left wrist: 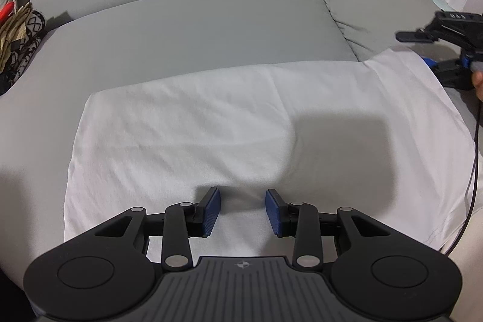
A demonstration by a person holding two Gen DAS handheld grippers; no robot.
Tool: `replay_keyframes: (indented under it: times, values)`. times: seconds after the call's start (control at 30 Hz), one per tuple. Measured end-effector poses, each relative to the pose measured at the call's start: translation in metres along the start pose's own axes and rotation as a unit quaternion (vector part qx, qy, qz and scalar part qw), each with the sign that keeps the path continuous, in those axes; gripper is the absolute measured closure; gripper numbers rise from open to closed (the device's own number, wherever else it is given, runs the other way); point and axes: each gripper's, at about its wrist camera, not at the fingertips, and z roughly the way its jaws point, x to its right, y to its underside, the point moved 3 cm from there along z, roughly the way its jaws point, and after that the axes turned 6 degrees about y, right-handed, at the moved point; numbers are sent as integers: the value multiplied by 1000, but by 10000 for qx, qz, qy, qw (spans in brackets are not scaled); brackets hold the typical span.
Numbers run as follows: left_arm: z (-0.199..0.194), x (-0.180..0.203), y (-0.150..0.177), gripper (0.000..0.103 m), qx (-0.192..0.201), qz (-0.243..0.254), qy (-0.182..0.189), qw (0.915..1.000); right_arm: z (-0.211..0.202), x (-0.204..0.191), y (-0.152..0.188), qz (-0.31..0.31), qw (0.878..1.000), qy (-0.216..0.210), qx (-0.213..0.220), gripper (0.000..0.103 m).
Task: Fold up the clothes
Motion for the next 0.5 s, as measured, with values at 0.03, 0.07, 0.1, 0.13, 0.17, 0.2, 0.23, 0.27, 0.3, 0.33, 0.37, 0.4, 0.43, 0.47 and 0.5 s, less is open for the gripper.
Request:
replay_keyframes:
  times: [0.03,0.07,0.1,0.13,0.17,0.2,0.23,0.27,0.3,0.33,0.37,0.4,0.43,0.47,0.5]
  values:
    - [0,0,0,68,0,-5,-8,10000,-1,0,0,66,9998,-5,198,60]
    - [0,1,0,68,4,-10,-14,10000,-5,2,2,122,9990,-17,437,61]
    - [0,1,0,68,7,-16,-19,10000,-9,3,4,178,9976,-28,675,63]
    - [0,1,0,68,11,-27,-21,10000,-13,4,6,233,9954,-34,923,70]
    - [1,1,0,68,14,-36,-24,10000,-20,6,8,291,9916,12,1259,72]
    - [1,1,1,68,16,-36,-24,10000,-28,9,10,401,9877,19,1511,72]
    - [1,1,1,68,18,-35,-24,10000,-36,13,10,564,9840,-12,1692,72]
    - [1,1,1,68,19,-36,-21,10000,-43,14,10,680,9814,-10,1793,72]
    - [1,1,1,68,23,-40,-17,10000,-50,16,10,782,9791,1,1879,72]
    - [1,1,1,68,31,-37,-14,10000,-52,13,9,736,9807,102,1811,71]
    - [1,1,2,68,42,-28,-15,10000,-52,8,9,588,9836,302,1680,71]
    - [1,1,2,68,55,-26,-18,10000,-51,4,10,434,9859,503,1535,70]
    - [1,1,3,68,68,-25,-21,10000,-47,-2,11,217,9892,706,1264,70]
    - [0,1,3,68,84,-24,-24,10000,-43,-7,12,8,9909,910,994,70]
    - [0,1,4,68,99,-23,-27,9999,-38,-12,14,-132,9907,1128,743,70]
